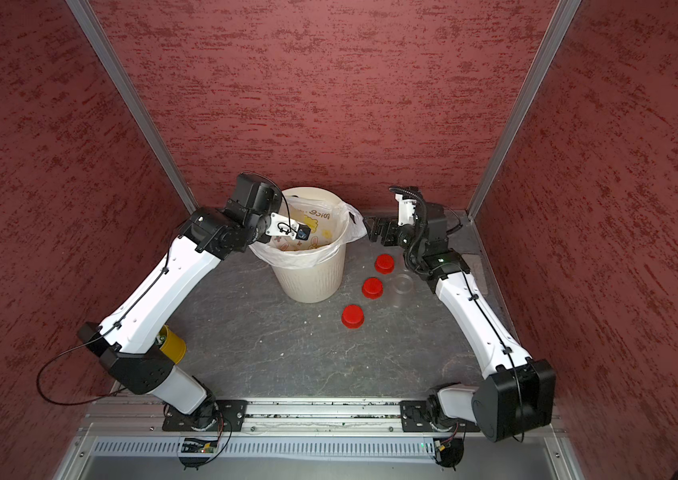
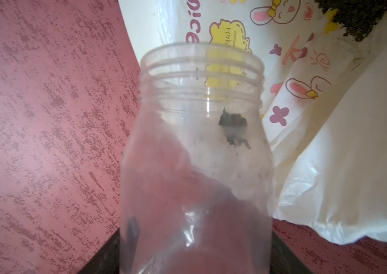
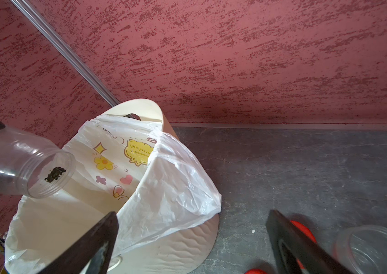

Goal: Empty moldy tea leaves from jars
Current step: Pour the moldy tea leaves from the jar into the trash bin.

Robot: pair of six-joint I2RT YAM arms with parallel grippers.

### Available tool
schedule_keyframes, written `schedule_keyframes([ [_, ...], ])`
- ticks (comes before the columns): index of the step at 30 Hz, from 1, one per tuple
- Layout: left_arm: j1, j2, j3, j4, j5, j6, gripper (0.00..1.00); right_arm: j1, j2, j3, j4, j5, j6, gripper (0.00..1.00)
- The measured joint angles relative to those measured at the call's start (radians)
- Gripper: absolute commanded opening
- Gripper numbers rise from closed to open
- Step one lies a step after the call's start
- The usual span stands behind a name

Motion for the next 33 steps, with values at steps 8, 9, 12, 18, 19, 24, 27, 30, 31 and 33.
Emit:
schedule_keyframes([
  [8, 0.005, 0.001, -0.011, -0.026, 0.0, -0.006, 0.63, 0.0, -0.006, 0.0, -0.001, 0.001, -0.001, 0.99],
  [9, 0.003, 0.005, 0.006, -0.025, -0.001, -0.006, 0.63, 0.0, -0.006, 0.0, -0.002, 0.001, -0.001, 0.99],
  [12, -0.007, 0.002, 0.026, -0.013, -0.003, -0.007, 0.63, 0.0, -0.006, 0.0, -0.001, 0.0, -0.001, 0.99],
  [18, -0.008, -0.003, -0.027, -0.019, -0.002, -0.008, 0.63, 0.0, -0.006, 0.001, -0.002, 0.001, -0.002, 0.99],
  [19, -0.008, 0.001, -0.021, -0.022, -0.002, -0.007, 0.63, 0.0, -0.003, 0.007, -0.006, 0.0, -0.002, 0.99],
  [24, -0.017, -0.001, 0.01, -0.013, -0.002, -0.008, 0.63, 0.0, 0.007, 0.047, -0.005, -0.001, -0.004, 0.99],
  [27, -0.008, -0.01, -0.024, -0.012, 0.007, -0.008, 0.63, 0.0, 0.007, 0.05, -0.002, -0.001, -0.005, 0.99],
  [30, 0.003, 0.001, -0.027, -0.014, 0.008, -0.007, 0.63, 0.0, 0.007, 0.057, -0.011, -0.002, -0.012, 0.99],
  [31, 0.004, 0.003, -0.021, -0.014, 0.008, -0.007, 0.63, 0.0, 0.008, 0.063, -0.013, -0.003, -0.013, 0.99],
  [33, -0.001, 0.004, -0.011, -0.006, 0.009, -0.007, 0.63, 0.0, 0.008, 0.078, -0.015, -0.006, -0.016, 0.99],
])
